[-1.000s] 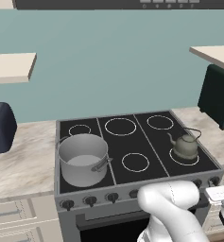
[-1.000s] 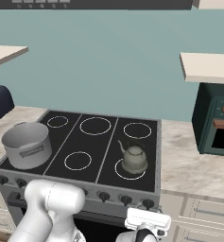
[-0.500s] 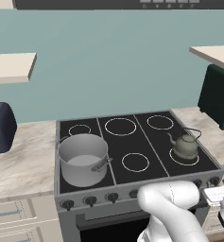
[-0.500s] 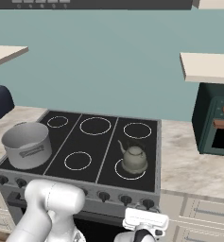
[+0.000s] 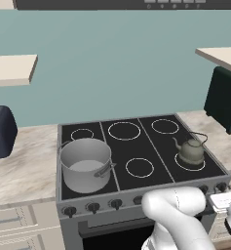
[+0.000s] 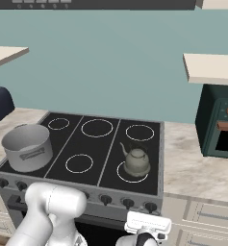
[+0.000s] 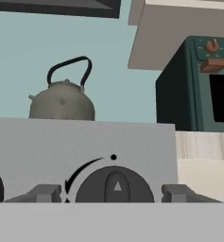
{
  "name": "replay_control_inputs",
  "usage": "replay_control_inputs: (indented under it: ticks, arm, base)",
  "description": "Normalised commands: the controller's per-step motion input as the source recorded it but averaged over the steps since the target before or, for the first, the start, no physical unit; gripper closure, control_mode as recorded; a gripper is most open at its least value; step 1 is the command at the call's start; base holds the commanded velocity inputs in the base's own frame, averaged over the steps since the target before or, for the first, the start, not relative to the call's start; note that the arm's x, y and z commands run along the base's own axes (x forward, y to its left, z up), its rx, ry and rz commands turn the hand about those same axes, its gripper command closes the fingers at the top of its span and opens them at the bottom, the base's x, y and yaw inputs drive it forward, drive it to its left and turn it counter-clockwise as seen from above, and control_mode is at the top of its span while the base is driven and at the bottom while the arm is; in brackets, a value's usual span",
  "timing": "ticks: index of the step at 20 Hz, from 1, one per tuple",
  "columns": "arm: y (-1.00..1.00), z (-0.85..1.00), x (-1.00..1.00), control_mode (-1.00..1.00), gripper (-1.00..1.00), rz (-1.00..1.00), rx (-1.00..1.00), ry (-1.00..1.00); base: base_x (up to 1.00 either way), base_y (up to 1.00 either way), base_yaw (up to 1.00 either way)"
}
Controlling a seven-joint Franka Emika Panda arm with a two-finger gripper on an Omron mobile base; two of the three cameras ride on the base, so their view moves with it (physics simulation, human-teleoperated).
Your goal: Pick the kettle from the counter and place it on a stove burner. Then turn the burner on.
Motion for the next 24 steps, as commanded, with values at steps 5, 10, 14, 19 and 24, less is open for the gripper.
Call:
replay_control_inputs:
  ticks: [5,10,14,19,24]
  arm:
    - [0.0,0.0,0.0,-1.0,1.0,0.0,0.0,0.0]
    - [0.0,0.0,0.0,-1.0,1.0,0.0,0.0,0.0]
    - [0.0,0.0,0.0,-1.0,1.0,0.0,0.0,0.0]
    - [0.0,0.0,-0.01,-1.0,1.0,0.24,-0.08,0.0]
    - [0.0,-0.14,0.0,-1.0,1.0,0.44,-0.25,0.03]
  base:
    - [0.0,0.0,0.0]
    - [0.0,0.0,0.0]
    - [0.0,0.0,0.0]
    - [0.0,0.0,0.0]
    - [0.0,0.0,0.0]
